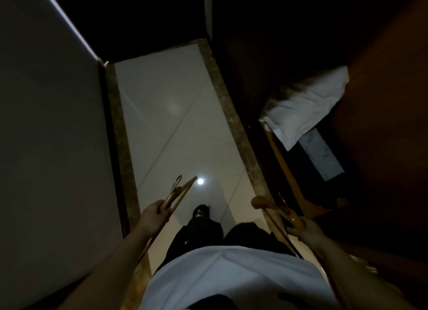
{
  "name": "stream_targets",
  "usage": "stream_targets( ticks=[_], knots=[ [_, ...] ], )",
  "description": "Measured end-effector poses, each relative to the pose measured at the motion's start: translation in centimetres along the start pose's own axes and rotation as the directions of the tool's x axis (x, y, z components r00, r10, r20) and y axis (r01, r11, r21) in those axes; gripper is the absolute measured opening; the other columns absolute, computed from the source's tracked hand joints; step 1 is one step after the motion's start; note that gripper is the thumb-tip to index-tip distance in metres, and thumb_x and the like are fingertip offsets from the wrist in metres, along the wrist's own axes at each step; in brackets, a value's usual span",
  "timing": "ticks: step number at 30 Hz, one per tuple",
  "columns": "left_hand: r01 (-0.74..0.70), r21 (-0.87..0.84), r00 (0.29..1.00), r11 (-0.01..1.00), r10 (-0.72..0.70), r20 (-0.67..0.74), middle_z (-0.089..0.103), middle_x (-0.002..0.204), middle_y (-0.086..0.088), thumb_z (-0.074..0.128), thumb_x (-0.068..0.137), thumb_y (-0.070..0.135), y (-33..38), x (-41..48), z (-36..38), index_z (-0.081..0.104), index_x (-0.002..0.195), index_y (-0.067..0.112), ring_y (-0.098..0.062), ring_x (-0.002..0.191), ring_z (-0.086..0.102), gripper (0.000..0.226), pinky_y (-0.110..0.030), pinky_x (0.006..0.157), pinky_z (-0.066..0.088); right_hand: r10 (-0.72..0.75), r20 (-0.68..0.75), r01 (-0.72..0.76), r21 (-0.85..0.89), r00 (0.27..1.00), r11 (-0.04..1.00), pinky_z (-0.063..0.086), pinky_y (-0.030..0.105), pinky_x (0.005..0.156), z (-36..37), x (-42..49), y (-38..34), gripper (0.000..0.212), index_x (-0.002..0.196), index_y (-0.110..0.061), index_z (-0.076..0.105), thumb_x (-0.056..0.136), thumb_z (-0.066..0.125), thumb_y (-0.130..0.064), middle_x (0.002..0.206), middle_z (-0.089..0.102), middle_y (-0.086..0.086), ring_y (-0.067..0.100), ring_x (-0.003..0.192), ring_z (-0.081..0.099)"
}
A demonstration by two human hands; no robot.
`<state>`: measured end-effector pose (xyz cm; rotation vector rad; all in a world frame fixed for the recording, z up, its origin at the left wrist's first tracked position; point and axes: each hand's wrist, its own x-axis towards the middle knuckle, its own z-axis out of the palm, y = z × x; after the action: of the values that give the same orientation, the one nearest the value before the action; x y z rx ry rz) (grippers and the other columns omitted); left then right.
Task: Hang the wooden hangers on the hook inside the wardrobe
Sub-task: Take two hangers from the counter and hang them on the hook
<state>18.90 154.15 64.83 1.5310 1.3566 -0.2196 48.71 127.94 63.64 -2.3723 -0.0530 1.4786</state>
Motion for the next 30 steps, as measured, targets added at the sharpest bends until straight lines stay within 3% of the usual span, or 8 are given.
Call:
stream_targets(
  ticks=[4, 10, 14, 18, 20, 22, 26, 30],
  knots=[
    [0.012, 0.045, 0.999, 0.999, -0.014, 0.048, 0.059, 0.086, -0.011, 0.043, 0.096, 0.009, 2.6, 4.5, -2.3, 0.053, 0.099, 0.009, -0.024, 0.079, 0.058, 0.011, -0.023, 0.058, 0.041, 0.007, -0.038, -0.005, 0.07, 0.999, 0.998, 0.044, 0.041, 0.087, -0.7, 0.8, -4.0, 0.044, 0.128, -0.008, 0.05, 0.087, 0.061, -0.018, 0.116, 0.058, 0.014, 0.027, 0.103, 0.055],
    [-0.046, 0.152, 0.992, 0.987, 0.027, 0.125, 0.062, 0.093, -0.015, 0.045, 0.096, 0.015, 7.7, 10.3, -3.5, 0.055, 0.105, 0.003, -0.022, 0.078, 0.059, 0.018, -0.018, 0.056, 0.039, -0.09, -0.055, 0.099, 0.207, 0.994, 0.973, 0.04, 0.039, 0.097, -4.0, 3.2, -9.7, 0.056, 0.137, -0.009, 0.041, 0.087, 0.061, -0.024, 0.131, 0.052, 0.013, 0.03, 0.121, 0.049],
    [-0.155, 0.214, 0.98, 0.964, 0.124, 0.152, 0.061, 0.095, -0.011, 0.042, 0.097, 0.014, 13.5, 13.5, -2.4, 0.053, 0.107, 0.008, -0.017, 0.076, 0.058, 0.016, -0.013, 0.054, 0.04, -0.192, -0.154, 0.222, 0.212, 0.969, 0.952, 0.042, 0.025, 0.081, -7.1, 5.4, -12.7, 0.039, 0.125, -0.003, 0.051, 0.088, 0.059, -0.012, 0.11, 0.059, 0.009, 0.025, 0.109, 0.055],
    [-0.282, 0.237, 0.947, 0.93, 0.229, 0.226, 0.06, 0.096, -0.011, 0.045, 0.096, 0.01, 20.6, 16.2, -0.8, 0.053, 0.112, 0.007, -0.017, 0.079, 0.06, 0.018, -0.009, 0.055, 0.047, -0.254, -0.351, 0.34, 0.21, 0.901, 0.917, 0.041, 0.029, 0.084, -10.9, 7.1, -14.6, 0.025, 0.112, -0.002, 0.06, 0.087, 0.057, -0.005, 0.099, 0.061, 0.009, 0.028, 0.102, 0.06],
    [-0.351, 0.255, 0.922, 0.901, 0.284, 0.264, 0.062, 0.102, -0.013, 0.048, 0.094, 0.011, 24.3, 17.7, -0.2, 0.054, 0.119, 0.004, -0.023, 0.089, 0.063, 0.026, -0.015, 0.065, 0.049, -0.243, -0.429, 0.355, 0.203, 0.87, 0.913, 0.042, 0.028, 0.08, -13.0, 7.8, -15.4, 0.021, 0.107, -0.003, 0.062, 0.086, 0.057, -0.004, 0.098, 0.061, 0.01, 0.027, 0.097, 0.06],
    [-0.424, 0.243, 0.891, 0.872, 0.353, 0.286, 0.062, 0.104, -0.012, 0.05, 0.094, 0.01, 28.0, 19.1, 0.3, 0.053, 0.121, 0.004, -0.018, 0.087, 0.062, 0.029, -0.013, 0.064, 0.05, -0.234, -0.48, 0.359, 0.187, 0.845, 0.914, 0.039, 0.022, 0.071, -15.1, 8.2, -16.4, 0.022, 0.108, -0.002, 0.062, 0.086, 0.056, -0.003, 0.098, 0.06, 0.009, 0.025, 0.096, 0.058],
    [-0.554, 0.249, 0.813, 0.795, 0.451, 0.368, 0.064, 0.097, -0.008, 0.049, 0.094, 0.014, 35.0, 20.9, 1.6, 0.053, 0.109, 0.016, -0.009, 0.074, 0.061, 0.015, -0.011, 0.056, 0.042, -0.157, -0.578, 0.273, 0.119, 0.801, 0.954, 0.035, 0.03, 0.09, -18.5, 8.7, -18.1, 0.036, 0.125, -0.007, 0.053, 0.089, 0.055, -0.01, 0.121, 0.054, 0.014, 0.03, 0.114, 0.05],
    [-0.699, 0.255, 0.686, 0.668, 0.527, 0.501, 0.066, 0.092, -0.005, 0.047, 0.095, 0.018, 40.9, 22.6, 2.4, 0.058, 0.099, 0.019, -0.008, 0.074, 0.063, 0.012, -0.012, 0.056, 0.044, -0.145, -0.664, 0.247, 0.061, 0.733, 0.967, 0.037, 0.034, 0.095, -20.9, 7.9, -19.8, 0.04, 0.129, -0.009, 0.05, 0.089, 0.054, -0.01, 0.126, 0.051, 0.015, 0.032, 0.117, 0.049]
  ],
)
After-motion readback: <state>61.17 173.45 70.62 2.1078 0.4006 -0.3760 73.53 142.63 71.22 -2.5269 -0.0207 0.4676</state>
